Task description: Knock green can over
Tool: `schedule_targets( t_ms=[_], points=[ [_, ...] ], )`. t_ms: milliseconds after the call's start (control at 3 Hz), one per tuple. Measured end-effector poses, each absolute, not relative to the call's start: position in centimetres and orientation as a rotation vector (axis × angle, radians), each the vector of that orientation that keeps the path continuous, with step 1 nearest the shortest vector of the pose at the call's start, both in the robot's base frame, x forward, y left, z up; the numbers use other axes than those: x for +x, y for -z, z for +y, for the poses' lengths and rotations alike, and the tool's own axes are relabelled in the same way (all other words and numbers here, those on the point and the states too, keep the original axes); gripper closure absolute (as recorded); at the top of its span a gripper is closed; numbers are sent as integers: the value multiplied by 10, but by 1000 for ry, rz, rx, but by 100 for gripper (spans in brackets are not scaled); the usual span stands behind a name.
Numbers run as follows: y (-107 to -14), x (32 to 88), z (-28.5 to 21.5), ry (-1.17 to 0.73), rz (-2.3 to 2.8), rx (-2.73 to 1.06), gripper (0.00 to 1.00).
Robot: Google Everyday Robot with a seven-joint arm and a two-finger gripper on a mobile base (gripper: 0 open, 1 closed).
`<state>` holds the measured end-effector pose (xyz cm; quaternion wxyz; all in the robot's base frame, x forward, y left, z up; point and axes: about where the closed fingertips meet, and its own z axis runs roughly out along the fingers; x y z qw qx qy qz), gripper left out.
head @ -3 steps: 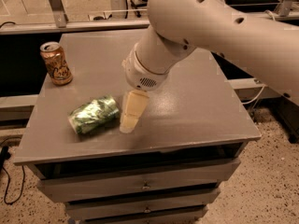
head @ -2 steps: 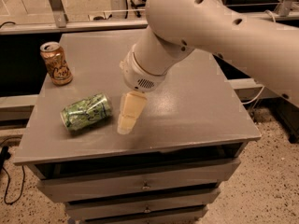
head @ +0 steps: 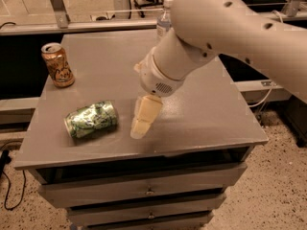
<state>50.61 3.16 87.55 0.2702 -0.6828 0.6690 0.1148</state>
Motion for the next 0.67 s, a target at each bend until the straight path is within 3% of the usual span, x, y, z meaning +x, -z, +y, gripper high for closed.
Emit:
schedule_targets(
  t_ms=[667],
  points=[
    [-873, 522, -78, -413, 1855, -1570, 0]
  ],
)
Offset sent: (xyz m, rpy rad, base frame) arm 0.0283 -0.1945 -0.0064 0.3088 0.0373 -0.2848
